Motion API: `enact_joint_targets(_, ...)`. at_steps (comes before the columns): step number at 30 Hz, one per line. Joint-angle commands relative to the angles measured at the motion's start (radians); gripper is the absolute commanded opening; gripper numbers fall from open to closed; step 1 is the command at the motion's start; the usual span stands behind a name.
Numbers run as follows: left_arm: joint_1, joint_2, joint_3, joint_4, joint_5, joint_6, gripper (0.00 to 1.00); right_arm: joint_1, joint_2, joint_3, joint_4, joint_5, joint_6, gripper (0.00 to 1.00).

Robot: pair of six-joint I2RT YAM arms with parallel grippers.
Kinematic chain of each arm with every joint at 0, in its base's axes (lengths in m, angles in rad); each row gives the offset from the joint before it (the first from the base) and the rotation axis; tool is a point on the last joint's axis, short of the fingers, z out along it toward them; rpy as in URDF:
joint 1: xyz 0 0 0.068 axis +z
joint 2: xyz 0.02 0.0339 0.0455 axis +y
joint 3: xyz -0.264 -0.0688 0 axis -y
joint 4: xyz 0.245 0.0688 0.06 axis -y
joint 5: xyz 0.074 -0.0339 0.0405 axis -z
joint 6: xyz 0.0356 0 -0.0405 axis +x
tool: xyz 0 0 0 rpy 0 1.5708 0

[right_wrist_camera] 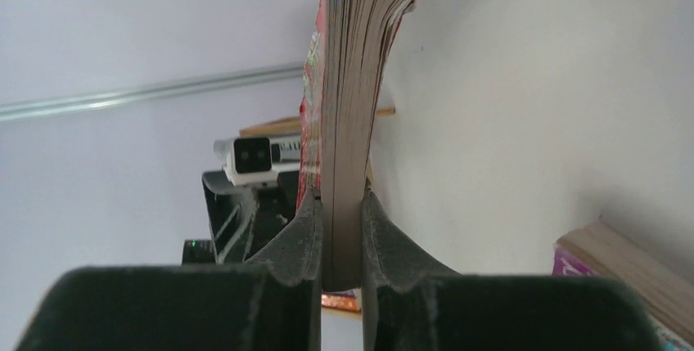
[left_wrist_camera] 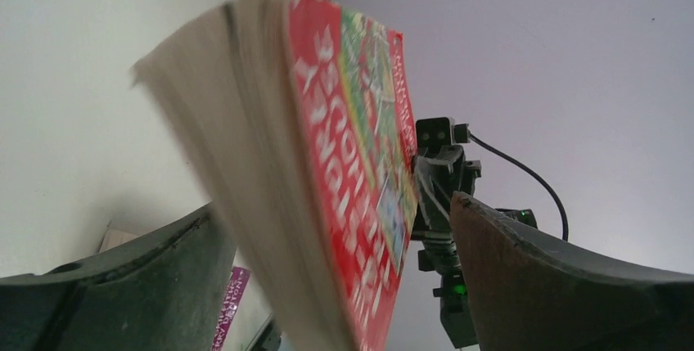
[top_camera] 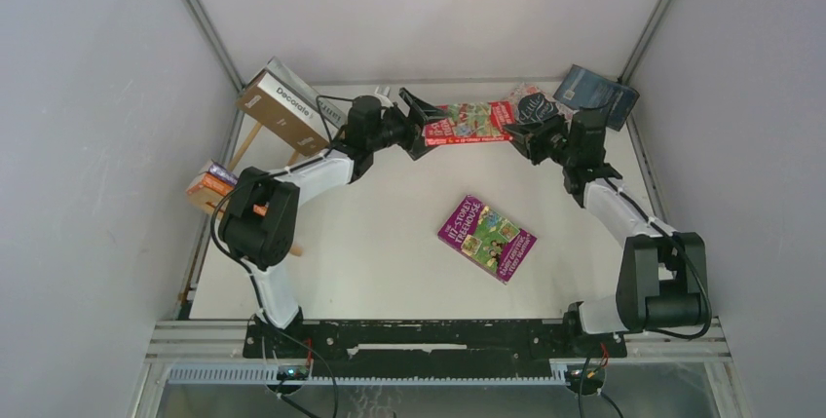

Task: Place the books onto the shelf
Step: Pick up the book from the center of the board.

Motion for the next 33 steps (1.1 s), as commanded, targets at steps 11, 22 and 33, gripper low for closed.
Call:
enact_joint_targets(11,0.016,-0.071,-0.022,0.065,0.038,-0.016,0.69,0.045,-0.096,-0.066,0.146,-0.07,0.102,0.0)
enact_joint_targets(22,0.015,-0.209,-0.145,0.062,0.037,-0.015,0.15,0.046,-0.151,-0.14,0.171,-0.07,0.134,0.0)
enact_joint_targets(33,0.013,-0.442,0.016,-0.562,-0.228,0.295,0.0,0.067,-0.099,-0.117,0.253,-0.102,0.14,0.13)
